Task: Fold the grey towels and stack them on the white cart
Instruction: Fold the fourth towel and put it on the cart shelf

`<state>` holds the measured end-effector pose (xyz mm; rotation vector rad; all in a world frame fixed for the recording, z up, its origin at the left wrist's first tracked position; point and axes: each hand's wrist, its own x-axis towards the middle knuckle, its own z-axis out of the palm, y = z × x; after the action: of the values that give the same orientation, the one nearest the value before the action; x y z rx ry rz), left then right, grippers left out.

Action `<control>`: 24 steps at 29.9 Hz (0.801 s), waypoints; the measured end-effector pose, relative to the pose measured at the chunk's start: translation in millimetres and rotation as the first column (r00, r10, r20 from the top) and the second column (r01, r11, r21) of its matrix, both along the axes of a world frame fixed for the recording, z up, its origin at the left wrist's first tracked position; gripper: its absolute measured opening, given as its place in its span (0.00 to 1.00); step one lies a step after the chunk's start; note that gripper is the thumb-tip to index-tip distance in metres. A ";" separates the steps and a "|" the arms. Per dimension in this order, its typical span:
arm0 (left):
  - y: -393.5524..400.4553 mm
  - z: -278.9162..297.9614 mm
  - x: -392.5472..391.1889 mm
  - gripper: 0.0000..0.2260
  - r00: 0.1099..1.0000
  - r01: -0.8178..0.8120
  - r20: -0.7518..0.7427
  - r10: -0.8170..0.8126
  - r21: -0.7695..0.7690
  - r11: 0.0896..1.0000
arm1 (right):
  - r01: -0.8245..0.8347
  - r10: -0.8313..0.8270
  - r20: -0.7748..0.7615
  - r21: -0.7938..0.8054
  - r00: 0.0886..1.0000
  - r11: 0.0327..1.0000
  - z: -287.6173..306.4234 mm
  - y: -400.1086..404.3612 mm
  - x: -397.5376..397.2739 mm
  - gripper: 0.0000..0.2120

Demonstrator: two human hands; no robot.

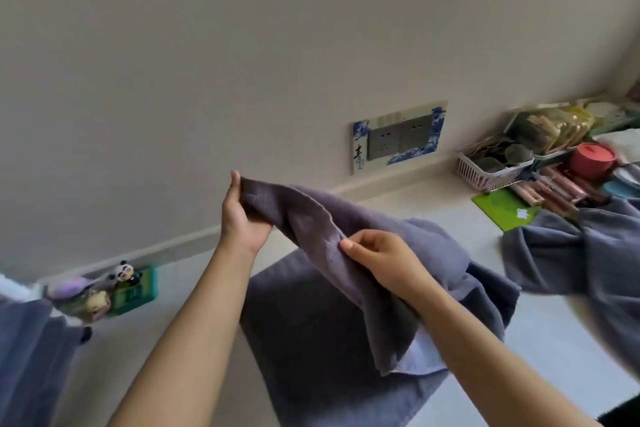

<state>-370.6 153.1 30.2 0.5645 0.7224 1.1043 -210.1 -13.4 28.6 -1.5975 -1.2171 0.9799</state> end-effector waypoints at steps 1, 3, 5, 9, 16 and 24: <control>-1.4 -17.8 -24.1 0.21 1.000 -0.014 0.015 0.015 -0.020 1.000 | -0.035 0.036 0.038 -0.034 0.999 0.999 -13.5 1.5 -22.1 0.11; -6.0 -60.5 -61.8 0.18 0.998 -0.068 -0.026 0.065 -0.146 0.987 | -0.098 0.116 0.136 -0.128 0.984 0.987 -48.6 6.8 -61.0 0.11; -19.0 -106.5 -83.0 0.18 0.987 -0.070 -0.159 0.024 -0.291 0.954 | -0.095 0.150 0.217 -0.246 0.964 0.965 -90.4 6.7 -86.1 0.13; -48.3 -163.0 -116.4 0.26 0.936 -0.001 -0.316 -0.154 -0.440 0.898 | -0.127 0.248 0.257 -0.411 0.934 0.903 -146.4 -2.5 -133.4 0.15; -22.7 -161.2 -107.7 0.34 0.768 -0.152 -0.616 -0.175 -0.441 0.885 | -0.221 0.344 0.272 -0.397 0.899 0.891 -124.9 -0.4 -129.1 0.07; 16.0 -118.3 -45.1 0.09 0.900 -0.097 -0.423 -0.109 -0.438 0.894 | 0.118 0.040 0.409 -0.356 0.912 0.927 -86.0 19.3 -48.7 0.10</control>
<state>-415.7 169.2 -88.1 0.4138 1.3313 0.7632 -258.9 6.0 -57.4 -2.2090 -1.3201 0.9142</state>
